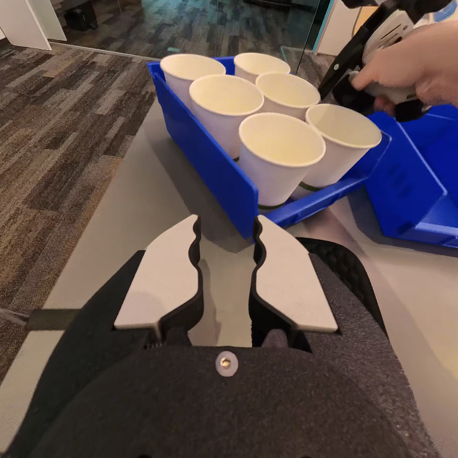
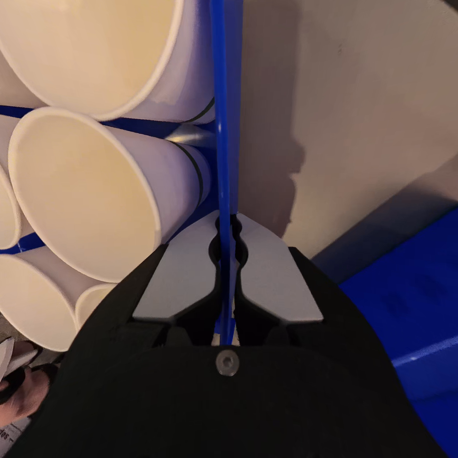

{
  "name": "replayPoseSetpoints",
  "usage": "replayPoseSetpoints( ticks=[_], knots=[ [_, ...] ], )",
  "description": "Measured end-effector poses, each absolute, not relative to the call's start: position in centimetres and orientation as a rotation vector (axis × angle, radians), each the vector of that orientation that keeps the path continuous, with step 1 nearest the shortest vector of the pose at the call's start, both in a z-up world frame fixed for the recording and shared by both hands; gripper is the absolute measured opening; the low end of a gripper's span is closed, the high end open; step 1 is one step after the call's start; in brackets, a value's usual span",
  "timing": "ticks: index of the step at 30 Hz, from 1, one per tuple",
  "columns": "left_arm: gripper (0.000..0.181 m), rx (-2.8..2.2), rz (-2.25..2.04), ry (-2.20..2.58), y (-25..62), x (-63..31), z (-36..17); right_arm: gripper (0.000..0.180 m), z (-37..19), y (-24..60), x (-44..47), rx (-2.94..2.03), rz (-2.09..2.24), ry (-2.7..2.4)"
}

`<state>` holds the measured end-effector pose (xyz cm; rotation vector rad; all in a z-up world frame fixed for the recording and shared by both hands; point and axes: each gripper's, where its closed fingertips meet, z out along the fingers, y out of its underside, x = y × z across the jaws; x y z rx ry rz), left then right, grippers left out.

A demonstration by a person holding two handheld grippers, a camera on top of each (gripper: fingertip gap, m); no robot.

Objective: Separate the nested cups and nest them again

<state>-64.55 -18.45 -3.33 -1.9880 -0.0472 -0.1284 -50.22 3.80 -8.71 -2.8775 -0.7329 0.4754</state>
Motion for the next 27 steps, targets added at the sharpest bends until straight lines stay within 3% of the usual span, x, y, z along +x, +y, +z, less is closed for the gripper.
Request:
replayPoseSetpoints(
  ticks=[10,13,17,21,23,27],
  knots=[
    [0.051,-2.051,-0.092,-0.051,-13.6,-62.5,-7.3,0.008,-9.9,2.6,-51.0,-2.855,0.465,-0.747],
    [0.049,-2.088,0.03,-0.052,-12.8,-63.8,-8.5,0.018,-9.3,2.5,-51.1,-2.81,0.469,-0.793],
    [0.039,-2.07,0.08,-0.06,-11.8,-65.4,-8.8,0.041,-7.4,3.0,-49.7,-2.709,0.295,-0.911],
    [0.027,-2.072,0.073,-0.042,-11.3,-66.6,-8.7,0.039,-3.9,2.7,-49.0,-2.535,0.258,-1.035],
    [0.01,-2.08,0.092,-0.017,-11.1,-67.7,-8.6,0.038,-2.1,1.7,-48.5,-2.458,0.279,-1.098],
    [0.007,-2.098,0.161,0.086,-10.3,-70.7,-8.6,0.032,1.0,-0.9,-45.8,-2.32,0.3,-1.172]
  ],
)
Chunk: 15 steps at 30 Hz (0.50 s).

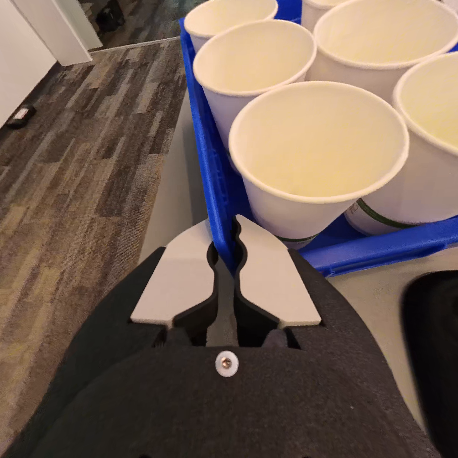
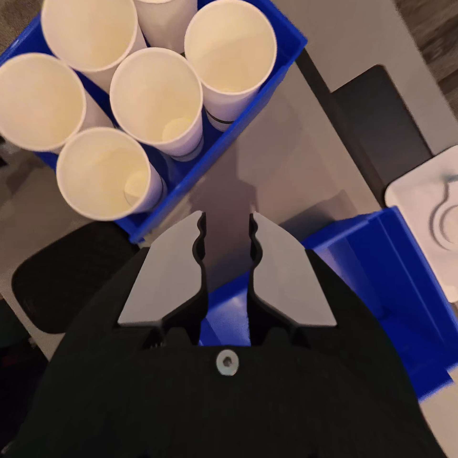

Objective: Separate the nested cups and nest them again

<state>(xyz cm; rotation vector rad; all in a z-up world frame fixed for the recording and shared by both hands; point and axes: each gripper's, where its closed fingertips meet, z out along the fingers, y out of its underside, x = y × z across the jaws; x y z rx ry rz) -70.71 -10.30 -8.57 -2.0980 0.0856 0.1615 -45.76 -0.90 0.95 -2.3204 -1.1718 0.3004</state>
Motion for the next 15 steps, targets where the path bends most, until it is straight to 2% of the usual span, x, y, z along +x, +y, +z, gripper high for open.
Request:
replayPoseSetpoints(
  ticks=[6,9,11,12,15],
  knots=[
    [0.007,-2.121,0.154,0.252,-8.9,-74.1,-8.6,0.033,4.4,-1.0,-34.5,-2.181,0.135,-0.94],
    [0.007,-2.137,0.129,0.264,-8.4,-74.9,-8.6,0.026,6.1,-1.0,-28.3,-2.047,0.157,-0.789],
    [0.007,-2.133,0.111,0.255,-8.2,-75.2,-8.6,0.013,7.8,-1.5,-25.0,-1.853,0.144,-0.765],
    [0.007,-2.127,0.106,0.252,-8.1,-75.3,-8.6,0.016,8.1,-1.8,-23.3,-1.794,0.11,-0.742],
    [0.007,-2.12,0.097,0.249,-8.0,-75.4,-8.6,0.042,5.4,-2.9,-20.3,-1.891,0.199,-0.695]
  ],
)
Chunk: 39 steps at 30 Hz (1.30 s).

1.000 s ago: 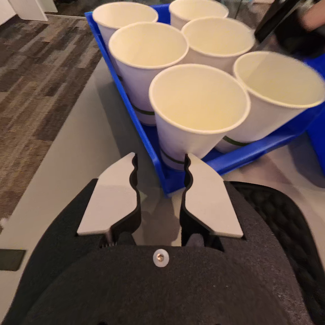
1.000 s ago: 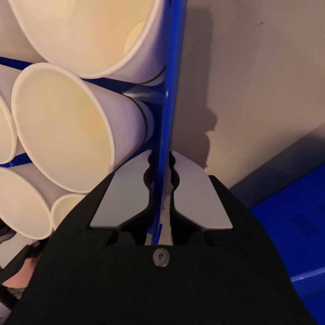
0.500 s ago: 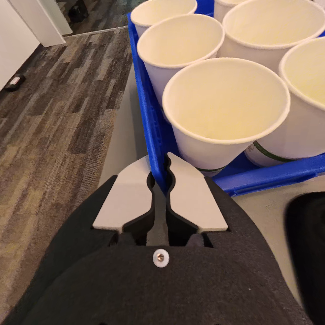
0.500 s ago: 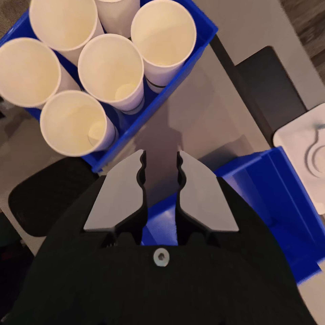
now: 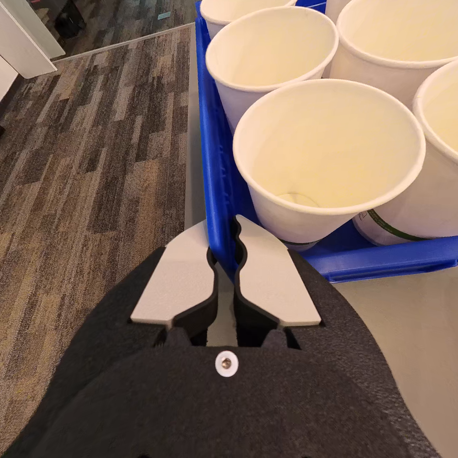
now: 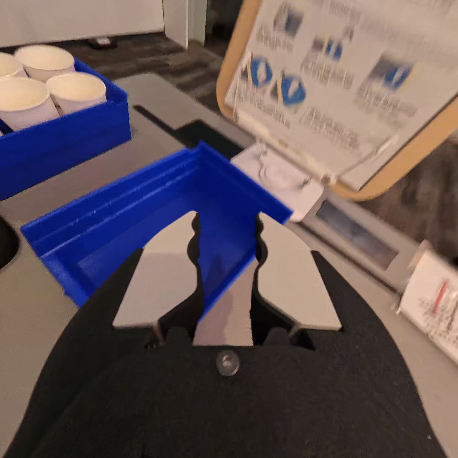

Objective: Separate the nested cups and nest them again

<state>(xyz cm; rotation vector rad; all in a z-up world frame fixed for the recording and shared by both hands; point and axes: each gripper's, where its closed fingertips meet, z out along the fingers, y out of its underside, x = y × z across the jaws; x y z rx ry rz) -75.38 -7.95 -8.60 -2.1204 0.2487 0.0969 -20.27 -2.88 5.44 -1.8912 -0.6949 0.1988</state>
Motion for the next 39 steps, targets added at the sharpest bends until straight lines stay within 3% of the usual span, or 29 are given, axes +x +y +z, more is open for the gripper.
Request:
replayPoseSetpoints(
  ticks=[4,9,12,16,21,24,39],
  knots=[
    [0.006,-2.117,0.083,0.233,-8.0,-75.4,-8.6,0.04,0.6,-3.1,-16.5,-2.191,0.189,-0.548],
    [0.005,-2.117,0.04,0.166,-7.9,-75.6,-8.6,0.057,-3.7,-2.7,-16.2,-2.448,0.199,-0.39],
    [0.005,-2.116,0.027,0.14,-7.9,-75.8,-8.6,0.056,-6.1,-2.1,-17.5,-2.561,0.249,-0.33],
    [0.007,-2.123,0.056,0.131,-8.1,-75.9,-8.6,0.038,-8.7,-1.6,-18.9,-2.686,0.284,-0.258],
    [0.007,-2.105,0.067,0.148,-8.1,-76.2,-8.5,0.033,-10.9,-2.1,-18.6,-2.838,0.141,-0.244],
    [0.004,-2.115,0.002,0.1,-8.0,-76.6,-8.5,0.016,-11.3,-2.1,-17.4,-2.865,-0.035,-0.285],
    [0.004,-2.111,-0.058,0.161,-8.1,-78.1,-8.5,0.007,-11.4,-1.9,-17.6,-2.839,0.225,-0.181]
  ],
)
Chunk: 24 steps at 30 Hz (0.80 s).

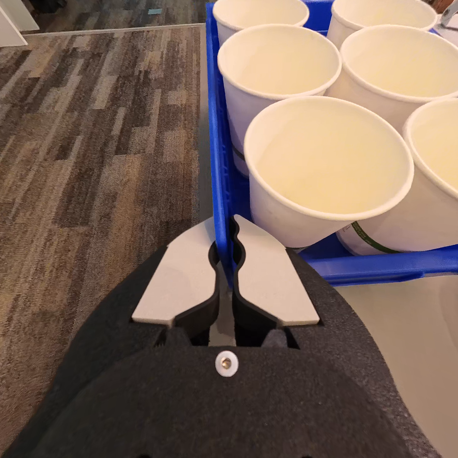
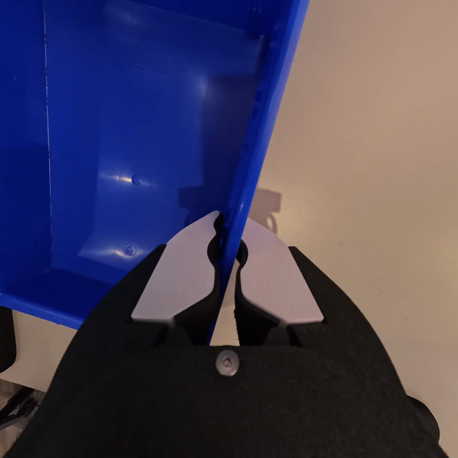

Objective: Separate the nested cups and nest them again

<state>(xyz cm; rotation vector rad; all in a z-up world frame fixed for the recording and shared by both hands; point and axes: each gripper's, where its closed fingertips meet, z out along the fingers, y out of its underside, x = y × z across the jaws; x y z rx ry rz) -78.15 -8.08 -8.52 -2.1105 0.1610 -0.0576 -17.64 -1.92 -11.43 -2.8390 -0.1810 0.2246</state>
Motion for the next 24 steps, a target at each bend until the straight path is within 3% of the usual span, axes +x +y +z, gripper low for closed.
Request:
replayPoseSetpoints(
  ticks=[3,5,8,24],
  knots=[
    [0.004,-2.131,-0.077,0.119,-8.2,-78.2,-8.7,0.007,-11.5,-1.9,-17.6,-2.845,0.223,-0.182],
    [0.035,-2.153,-0.047,0.088,-8.4,-78.4,-9.0,0.014,-12.3,-2.4,-17.7,-2.9,0.203,-0.206],
    [0.044,-2.111,0.016,0.05,-9.3,-79.1,-8.7,0.009,-12.7,-2.5,-17.8,-2.933,0.19,-0.24],
    [0.034,-1.899,-0.117,-0.028,-17.5,-73.0,-4.5,0.004,-12.7,-2.4,-13.8,-3.036,0.272,-0.33]
  ],
)
